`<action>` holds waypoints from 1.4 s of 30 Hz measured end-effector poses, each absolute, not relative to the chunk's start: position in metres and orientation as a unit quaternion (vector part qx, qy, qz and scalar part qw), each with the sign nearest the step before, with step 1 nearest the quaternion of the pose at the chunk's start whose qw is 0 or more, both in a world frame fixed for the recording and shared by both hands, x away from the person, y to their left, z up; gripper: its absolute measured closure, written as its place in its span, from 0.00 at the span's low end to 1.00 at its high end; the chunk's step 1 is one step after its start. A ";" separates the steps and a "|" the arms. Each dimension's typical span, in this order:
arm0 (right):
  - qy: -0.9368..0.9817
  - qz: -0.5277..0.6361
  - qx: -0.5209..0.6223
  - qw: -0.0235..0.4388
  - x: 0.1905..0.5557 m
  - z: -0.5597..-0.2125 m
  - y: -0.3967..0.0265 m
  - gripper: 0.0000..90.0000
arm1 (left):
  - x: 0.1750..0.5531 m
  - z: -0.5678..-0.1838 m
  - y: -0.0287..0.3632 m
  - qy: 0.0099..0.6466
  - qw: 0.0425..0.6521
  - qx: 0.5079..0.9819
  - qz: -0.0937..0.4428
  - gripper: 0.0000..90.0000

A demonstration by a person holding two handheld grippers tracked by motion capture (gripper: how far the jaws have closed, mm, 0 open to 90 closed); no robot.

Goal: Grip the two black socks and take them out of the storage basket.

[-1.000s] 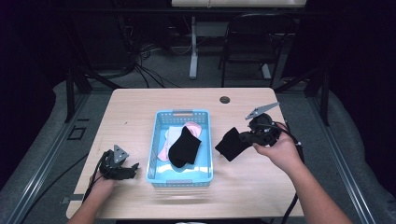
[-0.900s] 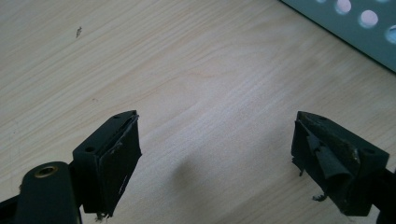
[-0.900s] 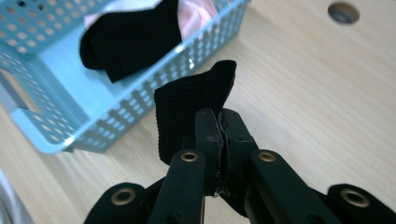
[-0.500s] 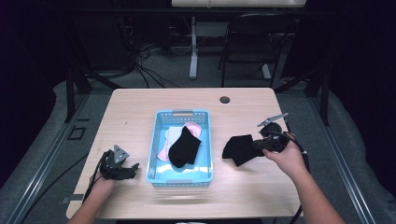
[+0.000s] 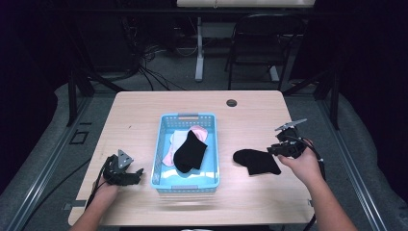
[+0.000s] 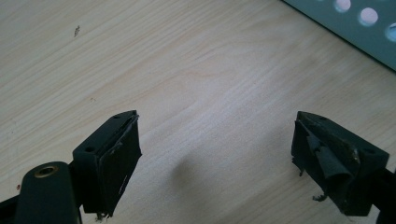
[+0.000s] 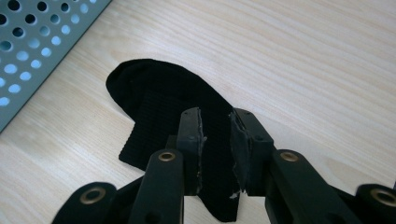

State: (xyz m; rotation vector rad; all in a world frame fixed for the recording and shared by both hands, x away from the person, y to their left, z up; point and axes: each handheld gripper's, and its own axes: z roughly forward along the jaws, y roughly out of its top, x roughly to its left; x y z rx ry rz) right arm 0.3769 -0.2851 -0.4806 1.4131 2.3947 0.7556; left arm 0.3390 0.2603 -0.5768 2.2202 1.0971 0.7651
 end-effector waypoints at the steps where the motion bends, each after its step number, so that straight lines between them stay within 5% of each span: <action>1: 0.824 0.263 0.486 0.128 0.377 -0.480 -0.284 0.81 | 0.339 -0.577 0.260 0.407 0.271 0.824 0.284 0.17; 15: 0.833 0.266 0.466 0.132 0.385 -0.472 -0.262 0.76 | 0.339 -0.576 0.260 0.408 0.273 0.824 0.284 0.17; 31: 0.867 0.309 0.368 0.130 0.423 -0.444 -0.170 0.45 | 0.339 -0.576 0.261 0.406 0.276 0.823 0.284 0.17; 42: 0.894 0.297 0.315 0.114 0.450 -0.451 -0.107 0.47 | 0.339 -0.575 0.261 0.405 0.279 0.823 0.284 0.17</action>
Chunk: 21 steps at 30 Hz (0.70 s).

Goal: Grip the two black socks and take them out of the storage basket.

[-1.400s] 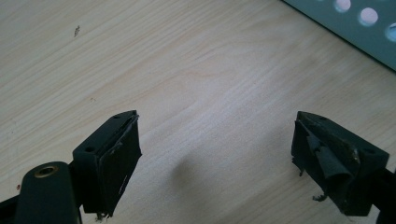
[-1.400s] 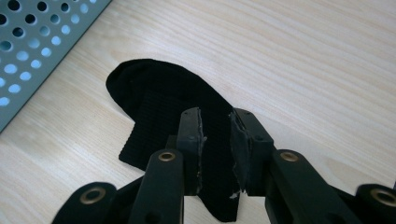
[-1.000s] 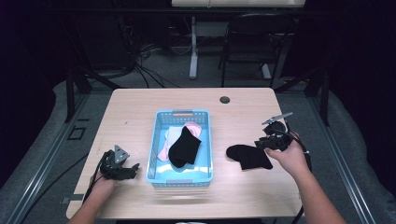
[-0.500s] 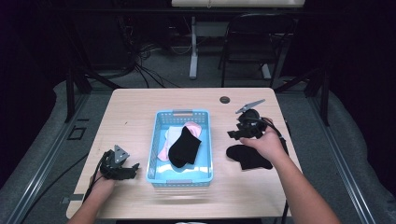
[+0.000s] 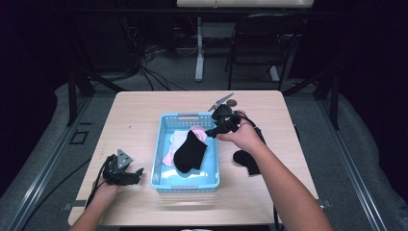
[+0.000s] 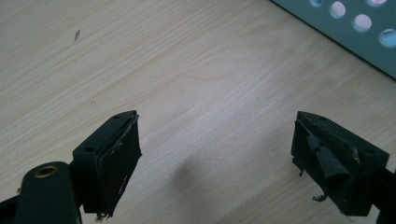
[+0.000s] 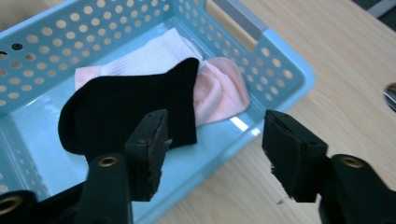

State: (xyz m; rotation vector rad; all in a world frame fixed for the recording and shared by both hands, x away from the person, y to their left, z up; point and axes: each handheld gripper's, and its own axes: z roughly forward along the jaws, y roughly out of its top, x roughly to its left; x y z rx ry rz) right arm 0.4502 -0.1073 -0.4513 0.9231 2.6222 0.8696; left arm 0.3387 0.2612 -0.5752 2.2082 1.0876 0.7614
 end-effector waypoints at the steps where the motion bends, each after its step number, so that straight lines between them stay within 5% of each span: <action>1: 0.898 0.290 0.309 0.115 0.452 -0.454 -0.103 0.48 | 0.339 -0.575 0.261 0.405 0.280 0.823 0.284 0.17; 21: 0.909 0.239 0.335 0.061 0.487 -0.506 -0.053 0.71 | 0.339 -0.574 0.262 0.403 0.283 0.823 0.284 0.17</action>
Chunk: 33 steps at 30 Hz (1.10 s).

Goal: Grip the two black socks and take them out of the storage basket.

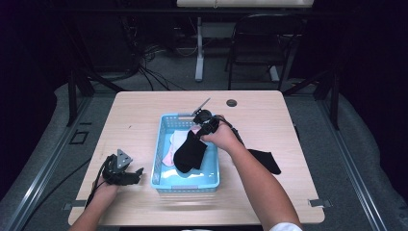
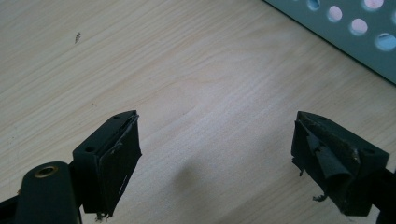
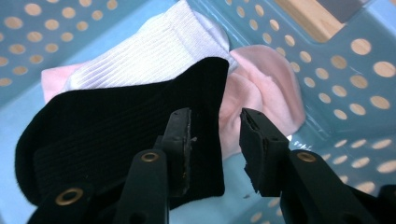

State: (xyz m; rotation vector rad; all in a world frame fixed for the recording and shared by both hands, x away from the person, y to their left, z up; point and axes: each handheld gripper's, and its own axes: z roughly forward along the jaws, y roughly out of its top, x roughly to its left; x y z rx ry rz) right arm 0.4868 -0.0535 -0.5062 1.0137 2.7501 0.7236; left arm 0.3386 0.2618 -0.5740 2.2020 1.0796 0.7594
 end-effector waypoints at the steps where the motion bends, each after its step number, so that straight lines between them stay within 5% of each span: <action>1: 0.908 0.238 0.339 0.060 0.488 -0.508 -0.052 0.72 | 0.339 -0.574 0.262 0.403 0.283 0.823 0.284 0.17; 13: 0.909 0.223 0.347 0.049 0.496 -0.521 -0.046 0.76 | 0.338 -0.574 0.262 0.404 0.283 0.822 0.283 0.17; 20: 0.912 0.225 0.339 0.039 0.493 -0.520 -0.043 0.94 | 0.339 -0.574 0.262 0.403 0.282 0.823 0.283 0.17; 33: 0.916 0.252 0.308 0.056 0.472 -0.491 -0.044 0.96 | 0.339 -0.575 0.262 0.406 0.282 0.823 0.282 0.17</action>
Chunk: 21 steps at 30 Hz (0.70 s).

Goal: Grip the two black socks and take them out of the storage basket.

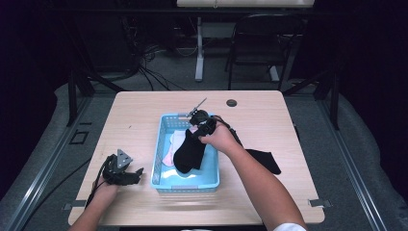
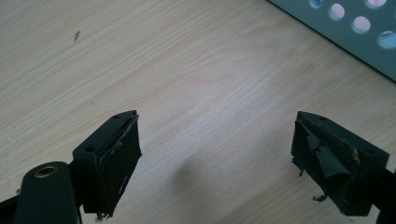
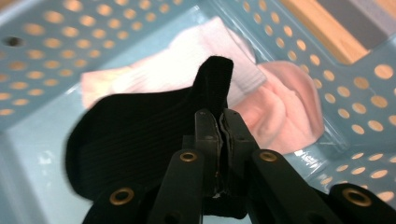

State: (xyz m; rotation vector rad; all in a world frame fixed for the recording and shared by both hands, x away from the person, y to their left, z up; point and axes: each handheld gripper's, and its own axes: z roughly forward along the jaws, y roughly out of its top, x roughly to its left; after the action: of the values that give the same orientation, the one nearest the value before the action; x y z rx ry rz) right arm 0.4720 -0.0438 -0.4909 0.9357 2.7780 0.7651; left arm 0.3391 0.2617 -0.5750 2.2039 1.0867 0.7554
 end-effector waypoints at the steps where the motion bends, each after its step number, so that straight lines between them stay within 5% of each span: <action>1: 0.915 0.259 0.305 0.059 0.468 -0.486 -0.044 0.96 | 0.339 -0.575 0.262 0.406 0.282 0.823 0.282 0.17; 21: 0.908 0.325 0.243 0.103 0.410 -0.390 -0.041 0.97 | 0.339 -0.575 0.261 0.404 0.280 0.823 0.285 0.17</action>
State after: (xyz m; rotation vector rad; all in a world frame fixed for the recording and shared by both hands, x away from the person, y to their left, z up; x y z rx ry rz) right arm 0.4101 -0.0411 -0.3900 0.7160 2.6802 0.9577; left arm 0.3388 0.2613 -0.5747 2.2065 1.0843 0.7631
